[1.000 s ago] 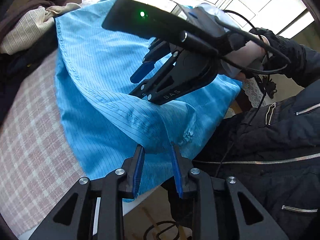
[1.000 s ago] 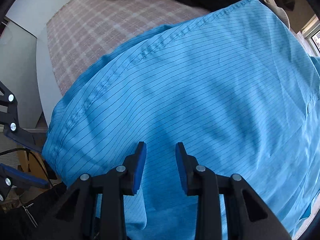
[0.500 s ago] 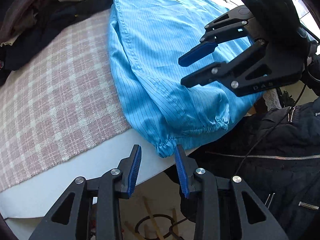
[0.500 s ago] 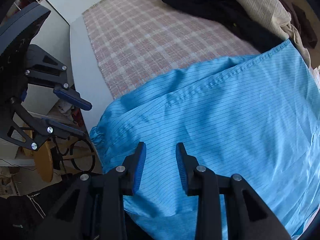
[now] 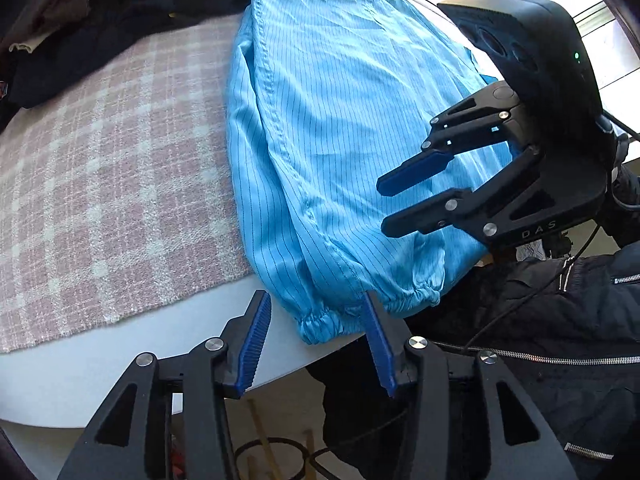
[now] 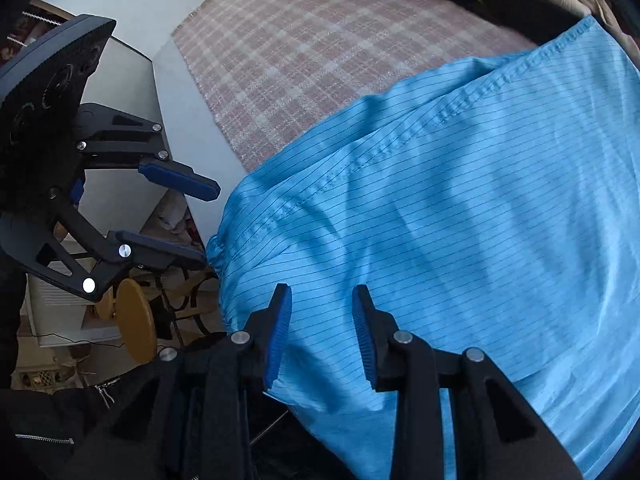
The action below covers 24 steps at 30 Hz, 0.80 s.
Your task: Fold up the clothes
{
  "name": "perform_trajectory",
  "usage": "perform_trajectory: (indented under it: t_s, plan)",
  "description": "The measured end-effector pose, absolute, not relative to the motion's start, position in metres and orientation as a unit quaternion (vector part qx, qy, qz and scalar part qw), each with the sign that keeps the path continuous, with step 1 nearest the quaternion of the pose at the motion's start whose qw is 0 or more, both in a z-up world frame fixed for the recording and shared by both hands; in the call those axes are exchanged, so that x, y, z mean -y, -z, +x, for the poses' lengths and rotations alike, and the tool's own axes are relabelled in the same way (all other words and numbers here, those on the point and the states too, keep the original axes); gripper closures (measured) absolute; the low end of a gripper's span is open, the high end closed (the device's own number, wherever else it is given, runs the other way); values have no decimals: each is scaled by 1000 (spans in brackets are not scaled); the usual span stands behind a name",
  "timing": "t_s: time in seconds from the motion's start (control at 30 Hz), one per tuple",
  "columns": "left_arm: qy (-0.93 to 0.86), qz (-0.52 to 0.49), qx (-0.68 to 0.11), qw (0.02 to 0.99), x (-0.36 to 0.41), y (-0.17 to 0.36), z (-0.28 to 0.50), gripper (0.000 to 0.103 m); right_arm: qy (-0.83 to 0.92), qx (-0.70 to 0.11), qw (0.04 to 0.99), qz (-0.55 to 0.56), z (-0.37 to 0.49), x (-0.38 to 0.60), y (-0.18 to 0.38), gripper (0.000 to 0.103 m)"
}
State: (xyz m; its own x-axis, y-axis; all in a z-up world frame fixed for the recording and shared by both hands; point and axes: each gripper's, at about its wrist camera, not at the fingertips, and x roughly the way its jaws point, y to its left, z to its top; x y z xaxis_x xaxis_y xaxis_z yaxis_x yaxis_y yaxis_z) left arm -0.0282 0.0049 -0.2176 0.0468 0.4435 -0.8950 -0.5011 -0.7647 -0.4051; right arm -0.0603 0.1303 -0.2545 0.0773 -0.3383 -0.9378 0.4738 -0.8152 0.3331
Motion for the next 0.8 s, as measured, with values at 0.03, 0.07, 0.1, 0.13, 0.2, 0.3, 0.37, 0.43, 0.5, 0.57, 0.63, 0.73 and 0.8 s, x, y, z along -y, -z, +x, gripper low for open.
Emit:
perform_trajectory:
  t_s: [0.03,0.07,0.1,0.13,0.2,0.3,0.37,0.43,0.5,0.57,0.63,0.73,0.8]
  plan:
    - [-686,-641,-16,343,-5,220,-31,56,678,-44,297,671,-77,-138,260,72]
    - [-682,-645,-7,344,-5,222,-35,56,677,-27,301,671,-82,-160,259,71]
    - [-678,-649,1,345,-5,225,-38,56,676,-10,305,671,-86,-180,257,70]
    - [-674,-653,9,344,-6,226,-41,54,672,6,306,674,-88,-185,253,69]
    - [-668,-659,20,344,-8,230,-46,54,666,35,307,679,-92,-196,244,69]
    - [-666,-661,28,344,-20,229,-61,54,702,30,281,653,-94,-231,218,69]
    - [-668,-661,27,340,-24,230,-64,53,713,42,255,651,-101,-257,210,69]
    - [-671,-661,22,335,-27,231,-63,56,718,59,240,651,-109,-277,208,69]
    - [-674,-661,17,330,-29,233,-61,64,717,71,229,655,-118,-288,210,69]
    - [-677,-660,11,325,-31,234,-60,90,711,94,231,657,-130,-305,204,69]
    - [-680,-660,6,319,-34,235,-59,95,725,101,211,647,-155,-323,199,69]
    - [-686,-659,1,309,-36,237,-56,99,760,86,166,623,-196,-371,175,69]
    - [-694,-658,8,292,-35,236,-49,99,782,74,129,606,-232,-406,161,64]
